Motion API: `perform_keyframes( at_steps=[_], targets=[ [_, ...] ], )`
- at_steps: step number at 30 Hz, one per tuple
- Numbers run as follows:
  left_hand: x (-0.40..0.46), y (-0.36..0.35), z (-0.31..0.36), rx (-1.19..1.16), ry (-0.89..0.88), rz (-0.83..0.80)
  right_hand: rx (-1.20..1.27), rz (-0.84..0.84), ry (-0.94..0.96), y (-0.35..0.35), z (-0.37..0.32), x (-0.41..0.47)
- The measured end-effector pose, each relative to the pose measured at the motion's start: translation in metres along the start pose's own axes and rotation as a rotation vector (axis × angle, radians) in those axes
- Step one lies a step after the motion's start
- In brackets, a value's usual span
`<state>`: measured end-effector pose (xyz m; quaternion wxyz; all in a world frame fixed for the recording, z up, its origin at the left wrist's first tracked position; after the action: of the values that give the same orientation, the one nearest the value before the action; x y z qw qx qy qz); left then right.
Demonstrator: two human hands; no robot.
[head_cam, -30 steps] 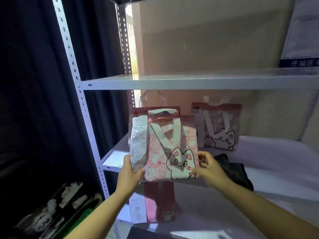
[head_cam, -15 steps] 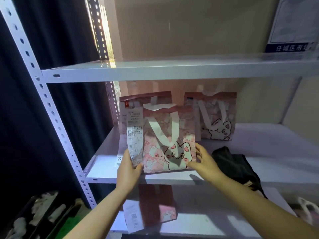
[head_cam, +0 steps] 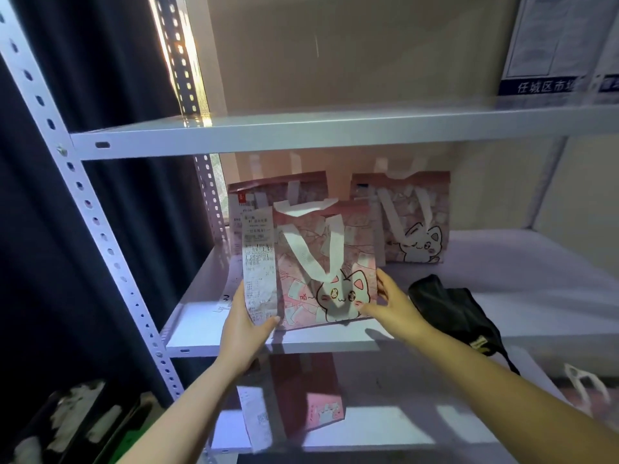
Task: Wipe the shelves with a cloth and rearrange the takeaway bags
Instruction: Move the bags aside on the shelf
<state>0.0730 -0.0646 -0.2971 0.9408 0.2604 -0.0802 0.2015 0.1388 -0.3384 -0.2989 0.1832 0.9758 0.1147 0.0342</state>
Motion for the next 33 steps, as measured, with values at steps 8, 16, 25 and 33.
perform_keyframes(
  at_steps=[8, 16, 25, 33],
  targets=[
    [-0.048, 0.011, 0.050, 0.138, -0.016, 0.262, -0.291, -0.074, 0.071, 0.039, 0.010, -0.036],
    [-0.120, -0.059, 0.128, 0.130, -0.049, 0.151, -0.959, -0.172, 0.058, 0.104, 0.083, -0.045],
    [-0.129, -0.114, 0.165, 0.242, -0.044, 0.017, -0.920, -0.251, 0.126, 0.111, 0.081, -0.032],
    [-0.117, -0.133, 0.276, 0.271, -0.378, -0.084, -0.525, -0.031, 0.275, 0.212, 0.007, -0.084]
  ],
)
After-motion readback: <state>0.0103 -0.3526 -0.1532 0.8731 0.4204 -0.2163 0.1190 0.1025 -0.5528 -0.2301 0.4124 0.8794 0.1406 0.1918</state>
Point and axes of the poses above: each hand's wrist, its own x-axis towards the middle knuckle, its own y-axis out of the back of the hand, z = x × y, the point moved 10 cm from there along x, towards the middle knuckle, and after that the axes turned 3 degrees about -x, right-handed, at the moved point
